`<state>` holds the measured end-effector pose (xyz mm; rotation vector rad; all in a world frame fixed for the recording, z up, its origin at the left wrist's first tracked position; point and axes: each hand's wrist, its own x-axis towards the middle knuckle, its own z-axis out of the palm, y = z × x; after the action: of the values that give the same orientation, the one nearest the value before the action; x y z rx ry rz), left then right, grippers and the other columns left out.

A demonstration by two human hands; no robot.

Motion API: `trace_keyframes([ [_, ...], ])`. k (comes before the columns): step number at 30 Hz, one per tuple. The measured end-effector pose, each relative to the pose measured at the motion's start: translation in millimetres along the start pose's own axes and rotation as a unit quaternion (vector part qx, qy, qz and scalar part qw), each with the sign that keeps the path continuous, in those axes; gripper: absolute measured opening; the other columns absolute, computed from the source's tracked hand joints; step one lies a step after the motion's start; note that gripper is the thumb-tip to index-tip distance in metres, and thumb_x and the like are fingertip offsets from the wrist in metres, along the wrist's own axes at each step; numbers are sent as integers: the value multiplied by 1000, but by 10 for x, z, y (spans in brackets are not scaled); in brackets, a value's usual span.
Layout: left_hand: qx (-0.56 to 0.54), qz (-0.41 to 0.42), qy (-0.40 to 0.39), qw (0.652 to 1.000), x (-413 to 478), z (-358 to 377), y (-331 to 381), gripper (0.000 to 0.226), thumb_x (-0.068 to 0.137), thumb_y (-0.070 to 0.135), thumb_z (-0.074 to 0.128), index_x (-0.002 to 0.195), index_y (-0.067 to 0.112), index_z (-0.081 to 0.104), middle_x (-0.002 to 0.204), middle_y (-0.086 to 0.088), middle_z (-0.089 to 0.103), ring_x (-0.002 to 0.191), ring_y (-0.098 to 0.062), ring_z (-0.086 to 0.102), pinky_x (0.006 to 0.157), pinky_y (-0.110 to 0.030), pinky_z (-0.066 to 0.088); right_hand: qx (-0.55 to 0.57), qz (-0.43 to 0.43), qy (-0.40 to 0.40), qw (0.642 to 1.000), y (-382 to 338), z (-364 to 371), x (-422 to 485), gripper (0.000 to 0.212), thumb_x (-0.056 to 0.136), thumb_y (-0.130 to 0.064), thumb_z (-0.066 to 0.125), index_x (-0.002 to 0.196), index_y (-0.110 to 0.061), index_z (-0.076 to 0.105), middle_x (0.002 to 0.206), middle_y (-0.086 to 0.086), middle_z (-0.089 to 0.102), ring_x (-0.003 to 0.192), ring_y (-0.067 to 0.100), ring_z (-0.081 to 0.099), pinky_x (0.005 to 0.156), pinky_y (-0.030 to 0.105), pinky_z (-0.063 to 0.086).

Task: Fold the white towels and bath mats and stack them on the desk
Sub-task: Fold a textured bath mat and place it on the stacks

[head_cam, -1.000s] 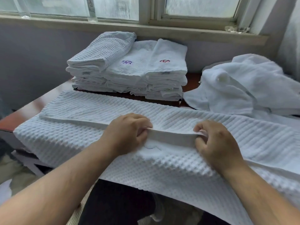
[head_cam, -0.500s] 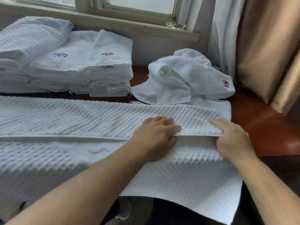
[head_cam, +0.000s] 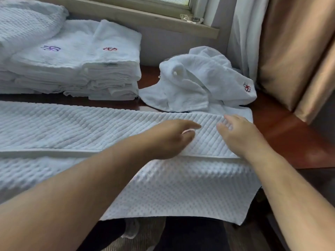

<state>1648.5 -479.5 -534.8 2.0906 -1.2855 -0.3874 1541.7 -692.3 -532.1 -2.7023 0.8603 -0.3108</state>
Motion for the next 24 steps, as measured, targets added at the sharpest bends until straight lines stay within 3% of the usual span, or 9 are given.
trace_keyframes([
  [4,229,-40,-35,972,26,135,-173,59,103,59,23,158,42,13,169,5,-3,155,-20,-9,125,-46,-3,-71,19,-100,992,42,211,99,77,95,-73,18,161,-33,9,170,-4,-2,156,23,-4,123,49,5],
  [7,251,-37,-42,966,29,201,-265,66,98,68,13,158,43,3,168,6,-11,153,-18,-15,124,-49,-6,-76,19,-115,990,128,230,133,82,91,-80,13,160,-39,1,169,-9,-8,155,19,-9,124,47,1],
  [9,256,-36,-32,965,48,205,-277,67,97,69,12,158,44,2,168,7,-11,153,-18,-15,124,-48,-7,-64,10,-88,994,124,236,121,75,95,-74,16,161,-37,9,170,-8,0,156,19,-3,123,45,5],
  [10,258,-37,-28,965,56,209,-276,67,97,69,12,158,44,3,168,7,-11,154,-17,-14,124,-47,-7,-33,-5,-54,998,125,235,97,68,99,-66,20,159,-33,23,169,-5,11,155,21,6,122,43,11],
  [12,257,-38,-16,966,54,217,-269,66,97,69,14,158,45,5,168,8,-8,154,-17,-12,125,-47,-5,80,-38,43,995,136,206,-5,48,104,-44,34,138,-20,58,152,0,47,143,19,35,114,37,28],
  [14,252,-33,2,967,42,224,-266,66,97,69,17,157,45,10,168,8,-3,155,-16,-7,125,-47,-2,147,-54,106,982,183,158,-138,29,102,-25,48,119,-19,72,130,-5,64,128,13,47,106,27,33],
  [16,245,-28,18,969,38,230,-268,66,95,71,20,157,46,14,168,9,2,155,-16,-3,125,-46,0,118,-59,118,984,268,141,-294,23,99,-19,57,114,-22,74,122,-7,65,122,12,48,102,21,29],
  [20,241,-25,41,969,35,235,-284,68,93,74,23,155,46,22,168,11,10,154,-16,4,125,-44,3,82,-45,166,982,509,245,-715,27,98,-11,58,121,-15,71,130,2,60,125,20,49,103,18,29],
  [24,242,-26,44,969,18,224,-253,68,93,74,25,155,45,25,167,11,13,154,-17,6,124,-42,5,146,-11,298,943,710,238,-1181,23,93,-1,59,108,-17,69,107,-3,60,95,13,59,85,2,39],
])
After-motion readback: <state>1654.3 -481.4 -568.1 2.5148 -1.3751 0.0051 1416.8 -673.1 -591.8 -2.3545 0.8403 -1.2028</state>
